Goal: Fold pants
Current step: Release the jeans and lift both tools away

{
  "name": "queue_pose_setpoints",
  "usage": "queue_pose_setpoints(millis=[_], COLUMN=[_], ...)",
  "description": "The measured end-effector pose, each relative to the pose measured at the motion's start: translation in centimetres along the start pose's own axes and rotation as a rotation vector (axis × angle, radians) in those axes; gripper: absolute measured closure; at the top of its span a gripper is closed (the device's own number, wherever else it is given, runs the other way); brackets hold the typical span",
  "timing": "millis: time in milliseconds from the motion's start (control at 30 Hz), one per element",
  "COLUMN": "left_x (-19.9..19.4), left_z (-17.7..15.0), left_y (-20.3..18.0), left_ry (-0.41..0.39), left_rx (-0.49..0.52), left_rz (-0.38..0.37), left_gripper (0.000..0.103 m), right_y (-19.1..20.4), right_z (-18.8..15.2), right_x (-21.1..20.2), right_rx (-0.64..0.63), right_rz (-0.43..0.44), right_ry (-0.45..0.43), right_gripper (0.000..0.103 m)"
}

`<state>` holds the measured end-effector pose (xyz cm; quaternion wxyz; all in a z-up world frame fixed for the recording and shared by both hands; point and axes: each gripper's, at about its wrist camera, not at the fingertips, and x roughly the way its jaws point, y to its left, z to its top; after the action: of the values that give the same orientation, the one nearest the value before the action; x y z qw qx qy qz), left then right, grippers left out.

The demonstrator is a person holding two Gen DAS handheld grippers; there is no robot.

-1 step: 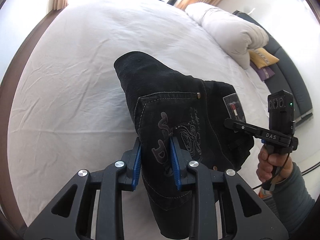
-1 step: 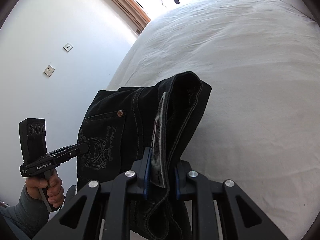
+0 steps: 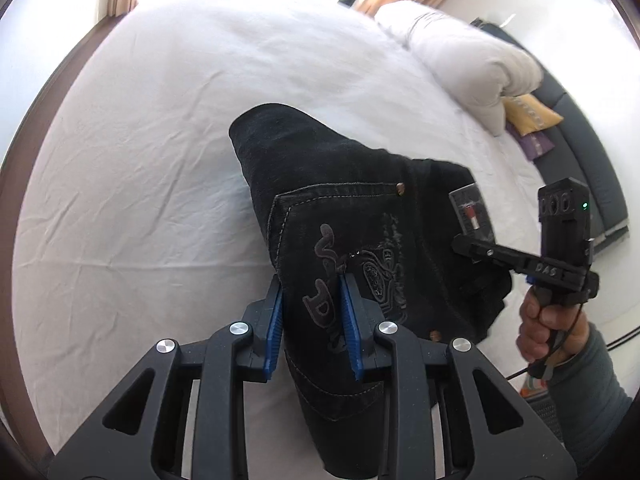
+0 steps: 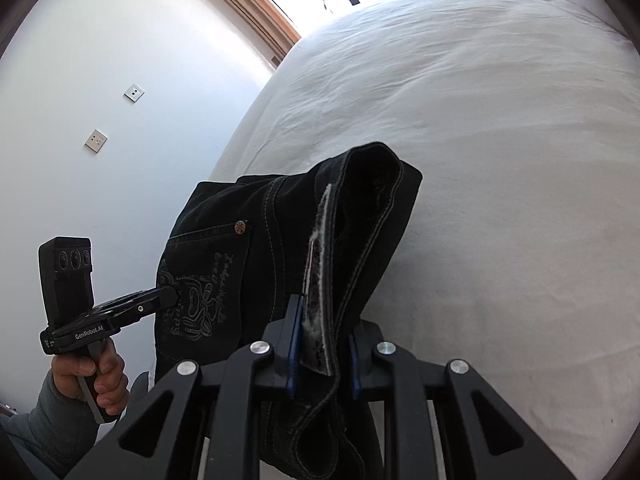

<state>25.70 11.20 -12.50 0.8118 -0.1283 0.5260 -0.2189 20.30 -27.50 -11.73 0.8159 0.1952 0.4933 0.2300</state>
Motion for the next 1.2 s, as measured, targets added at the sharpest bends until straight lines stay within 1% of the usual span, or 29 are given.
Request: queue_pose_setpoints(millis=[33,67,100,133,167,200,233,267,300,333,367,400,433,467,500,533,567,600,667,700,733,800,833,900,1000,1033,1100,1167,1200], left_x=[0.9,1.3,1.6,1.5,1.3,1.1,0.6,-0.2,-1.3,-2.4,-4.0,-5.7,-7.2,-8.7,-10.3,-11.6,-13.2,-14.5,-16.8,-18.0,-19.0,-21.2,-22.1,-23.7,-25.2,-25.6,-25.9,-25.8,-25.6], left_z=[0.0,-0.2,-0.4,-0.7,-0.8,-0.9,-1.0,-1.3,-1.5,-1.9,-2.8,-3.3,-3.7,-4.3,-5.2,-5.9,-6.9,-7.9,-9.6,-10.8,-11.8,-13.3,-13.8,-14.4,-15.3,-15.4,-15.6,-15.9,-15.9], left_y=[0.8,1.4,1.7,1.9,2.0,1.4,1.2,0.6,-0.1,-0.8,-1.2,-2.2,-3.5,-4.8,-6.2,-7.6,-9.2,-10.8,-13.5,-15.0,-16.2,-18.0,-18.8,-20.0,-20.8,-20.9,-20.9,-20.6,-20.4], left_ry=[0.017,0.011,0.002,-0.01,-0.019,-0.025,-0.034,-0.053,-0.088,-0.121,-0.165,-0.226,-0.288,-0.349,-0.415,-0.476,-0.546,-0.601,-0.707,-0.763,-0.811,-0.867,-0.875,-0.862,-0.807,-0.789,-0.752,-0.71,-0.683], left_rx=[-0.02,-0.029,-0.028,-0.025,-0.024,-0.022,-0.014,-0.001,0.019,0.04,0.064,0.086,0.105,0.125,0.152,0.173,0.198,0.222,0.264,0.28,0.29,0.29,0.296,0.318,0.302,0.288,0.269,0.232,0.22], left_rz=[-0.006,-0.008,-0.003,0.002,0.014,0.031,0.051,0.076,0.108,0.133,0.159,0.197,0.238,0.269,0.294,0.319,0.35,0.378,0.456,0.486,0.504,0.512,0.5,0.493,0.56,0.562,0.534,0.547,0.534], left_gripper=[0.075,0.069,0.063,0.06,0.054,0.051,0.051,0.051,0.05,0.047,0.04,0.029,0.024,0.016,0.011,0.008,0.002,0.0,0.0,0.0,0.0,0.0,0.0,0.0,0.0,0.0,0.0,0.0,0.0], right_y=[-0.4,-1.1,-2.0,-3.2,-4.0,-4.0,-4.2,-4.2,-4.2,-4.1,-4.2,-4.2,-3.9,-3.3,-2.5,-1.3,0.2,1.7,5.0,6.4,8.2,11.3,12.5,14.8,17.9,18.6,19.9,20.9,21.4], right_z=[0.3,0.4,0.1,-0.3,-0.9,-0.6,-1.1,-1.6,-1.9,-2.3,-2.9,-3.9,-4.6,-5.3,-6.0,-6.7,-6.9,-7.6,-8.9,-9.6,-10.3,-11.7,-12.0,-12.0,-11.7,-11.9,-12.3,-12.4,-12.4], right_x=[1.2,2.1,2.7,2.9,2.8,2.8,2.3,1.7,1.1,0.2,-0.9,-2.3,-3.6,-4.9,-6.3,-7.7,-8.8,-10.2,-13.1,-14.7,-16.2,-18.9,-20.0,-21.2,-22.5,-23.1,-23.9,-23.5,-23.2], right_rx=[0.018,0.046,0.085,0.13,0.161,0.18,0.189,0.194,0.204,0.219,0.24,0.258,0.265,0.258,0.24,0.215,0.184,0.14,0.053,0.016,-0.022,-0.097,-0.121,-0.158,-0.186,-0.188,-0.205,-0.212,-0.217], right_rz=[-0.001,-0.01,-0.008,0.019,0.063,0.092,0.104,0.099,0.086,0.075,0.062,0.043,0.012,-0.035,-0.089,-0.141,-0.19,-0.231,-0.315,-0.349,-0.371,-0.393,-0.403,-0.424,-0.48,-0.477,-0.448,-0.478,-0.499], right_ry=[0.019,0.033,0.037,0.032,0.016,-0.006,-0.025,-0.044,-0.063,-0.088,-0.117,-0.148,-0.18,-0.213,-0.251,-0.289,-0.328,-0.372,-0.474,-0.533,-0.605,-0.736,-0.775,-0.803,-0.816,-0.82,-0.797,-0.752,-0.728], right_gripper=[0.079,0.068,0.061,0.056,0.055,0.054,0.048,0.041,0.037,0.03,0.026,0.025,0.025,0.024,0.022,0.02,0.018,0.017,0.004,0.0,0.0,0.0,0.0,0.0,0.0,0.0,0.0,0.0,0.0])
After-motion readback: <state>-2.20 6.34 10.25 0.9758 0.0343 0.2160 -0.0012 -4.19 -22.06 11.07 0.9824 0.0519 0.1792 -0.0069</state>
